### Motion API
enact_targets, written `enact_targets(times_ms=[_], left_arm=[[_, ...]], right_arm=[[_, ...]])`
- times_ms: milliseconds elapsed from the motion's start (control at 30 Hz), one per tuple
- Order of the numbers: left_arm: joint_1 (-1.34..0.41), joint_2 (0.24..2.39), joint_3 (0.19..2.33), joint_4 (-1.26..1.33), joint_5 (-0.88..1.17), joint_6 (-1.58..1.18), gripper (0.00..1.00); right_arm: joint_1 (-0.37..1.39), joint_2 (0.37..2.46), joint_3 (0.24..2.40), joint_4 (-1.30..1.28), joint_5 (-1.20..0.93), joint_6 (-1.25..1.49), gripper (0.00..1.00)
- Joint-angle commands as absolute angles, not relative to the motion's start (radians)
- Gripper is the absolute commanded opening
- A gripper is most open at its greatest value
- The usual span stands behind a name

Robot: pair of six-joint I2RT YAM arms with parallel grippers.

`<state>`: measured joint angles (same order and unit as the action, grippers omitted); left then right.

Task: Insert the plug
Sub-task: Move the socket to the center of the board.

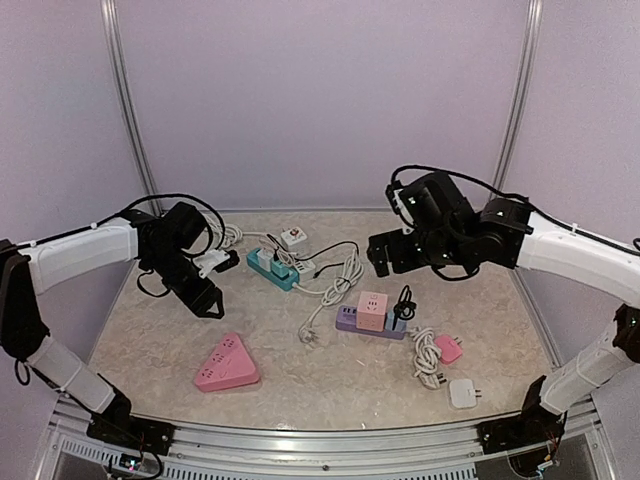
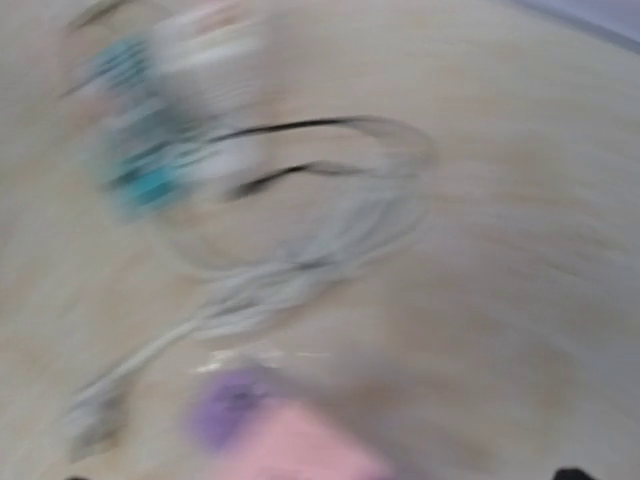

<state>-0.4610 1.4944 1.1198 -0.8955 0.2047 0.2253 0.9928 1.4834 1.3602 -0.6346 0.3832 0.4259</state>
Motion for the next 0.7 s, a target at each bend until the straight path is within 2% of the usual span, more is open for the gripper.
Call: enact_targets(times_ms=[0, 167, 300, 400, 667], left_arm=[[-0.446, 1.446, 1.04, -1.005, 0.09, 0.457, 0.63], [-0.449, 1.474, 0.907, -0.836, -0.094, 0.541, 0.59], [-0.464, 1.572, 0.929, -0.719, -0.128, 0.524, 0.55], [-0.539, 1.647, 0.949, -0.649, -0.164, 0.541, 0.54], [-0.741, 1.757, 1.018, -0.667, -0.068, 0.543, 0.53]], right_arm=[[0.881, 1.301, 1.21, -0.745, 0.482, 0.669, 1.0], [0.863, 1.199, 1.119, -0.648, 0.373, 0.611, 0.99], [0.868, 1.225, 1.141, -0.63, 0.282, 0.573, 0.99], [0.881, 1.255, 1.157, -0.65, 0.277, 0.56, 1.0], [0.887, 1.261, 1.146, -0.676, 0.345, 0.609, 1.0]])
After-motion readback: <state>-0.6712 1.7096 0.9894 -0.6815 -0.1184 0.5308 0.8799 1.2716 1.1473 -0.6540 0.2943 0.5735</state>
